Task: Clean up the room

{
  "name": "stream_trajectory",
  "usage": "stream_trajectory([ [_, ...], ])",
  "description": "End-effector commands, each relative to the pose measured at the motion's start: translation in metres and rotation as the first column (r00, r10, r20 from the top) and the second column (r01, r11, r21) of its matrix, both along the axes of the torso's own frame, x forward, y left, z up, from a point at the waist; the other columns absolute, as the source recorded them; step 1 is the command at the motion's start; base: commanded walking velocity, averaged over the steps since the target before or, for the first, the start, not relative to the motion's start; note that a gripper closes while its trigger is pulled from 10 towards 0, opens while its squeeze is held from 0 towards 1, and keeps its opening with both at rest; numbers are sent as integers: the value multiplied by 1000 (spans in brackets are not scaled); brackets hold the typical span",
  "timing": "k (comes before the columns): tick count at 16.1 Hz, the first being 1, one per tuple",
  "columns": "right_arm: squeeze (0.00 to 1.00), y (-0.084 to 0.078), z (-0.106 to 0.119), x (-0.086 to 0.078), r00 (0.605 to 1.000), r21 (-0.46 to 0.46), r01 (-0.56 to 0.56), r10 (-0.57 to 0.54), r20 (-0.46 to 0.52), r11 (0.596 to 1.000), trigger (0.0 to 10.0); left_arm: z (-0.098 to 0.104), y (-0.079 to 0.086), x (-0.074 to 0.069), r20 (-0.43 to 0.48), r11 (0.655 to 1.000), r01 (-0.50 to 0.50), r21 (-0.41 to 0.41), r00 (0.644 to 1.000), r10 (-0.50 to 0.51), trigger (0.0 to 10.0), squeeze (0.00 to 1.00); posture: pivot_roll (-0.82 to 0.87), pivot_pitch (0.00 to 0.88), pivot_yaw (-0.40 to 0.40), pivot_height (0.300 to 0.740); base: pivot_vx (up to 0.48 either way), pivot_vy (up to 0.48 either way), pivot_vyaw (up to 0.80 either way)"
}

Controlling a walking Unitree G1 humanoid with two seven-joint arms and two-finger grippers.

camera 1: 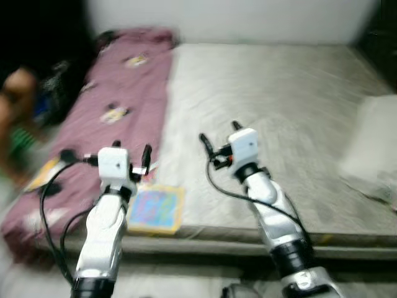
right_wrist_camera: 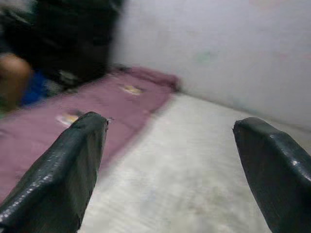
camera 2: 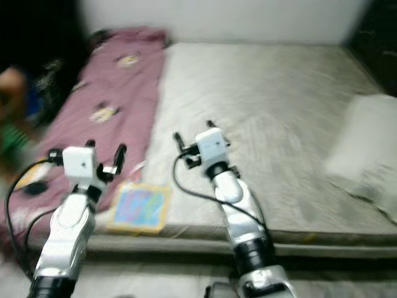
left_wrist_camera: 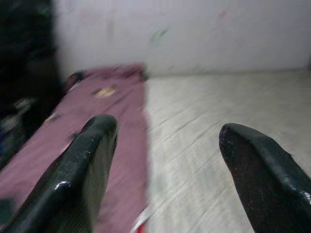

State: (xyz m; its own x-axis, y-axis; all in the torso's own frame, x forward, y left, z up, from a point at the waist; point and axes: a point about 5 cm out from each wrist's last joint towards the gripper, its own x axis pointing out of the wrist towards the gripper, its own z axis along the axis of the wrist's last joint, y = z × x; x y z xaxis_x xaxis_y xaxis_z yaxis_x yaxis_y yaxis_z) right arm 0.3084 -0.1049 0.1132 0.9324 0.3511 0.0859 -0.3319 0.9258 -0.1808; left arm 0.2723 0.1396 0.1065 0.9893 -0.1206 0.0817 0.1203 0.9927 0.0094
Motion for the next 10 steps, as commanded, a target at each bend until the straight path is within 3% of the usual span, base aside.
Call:
stream_trajectory([
  [1, 0, 0, 5, 3, 1000, 16, 14, -14, 13, 1000, 10000, -1, 3, -2, -3, 1000, -3, 8, 1000, 3, 10000, 0, -41, 0, 7, 740, 322, 0, 0],
  [4, 0, -5, 5, 2, 999, 36, 29, -29, 13, 999, 10000, -1, 4, -1, -5, 1000, -3, 7, 1000, 3, 10000, 0, -44, 0, 9, 740, 319, 0, 0],
  [7, 0, -9, 4, 2, 998, 53, 64, -65, 17, 997, 10000, -2, 9, 3, -10, 998, -62, 24, 998, 62, 10000, 0, -48, 0, 27, 740, 0, 0, 0],
  [8, 0, -14, 2, 2, 994, 66, 104, -105, 14, 992, 10000, -1, 13, 6, -3, 994, -104, 27, 995, 104, 10000, 0, -55, 0, 48, 740, 0, 0, 0],
  [9, 0, -28, -3, 1, 977, 103, 214, -214, -9, 971, 10000, -1, 19, 12, -2, 987, -154, 36, 988, 155, 10000, 0, -80, 0, 84, 740, 0, 0, 0],
  [10, 0, -31, -3, 0, 972, 110, 234, -235, -12, 966, 10000, -1, 20, 13, -7, 986, -163, 33, 986, 164, 10000, 0, -90, 0, 95, 740, 0, 0, 0],
])
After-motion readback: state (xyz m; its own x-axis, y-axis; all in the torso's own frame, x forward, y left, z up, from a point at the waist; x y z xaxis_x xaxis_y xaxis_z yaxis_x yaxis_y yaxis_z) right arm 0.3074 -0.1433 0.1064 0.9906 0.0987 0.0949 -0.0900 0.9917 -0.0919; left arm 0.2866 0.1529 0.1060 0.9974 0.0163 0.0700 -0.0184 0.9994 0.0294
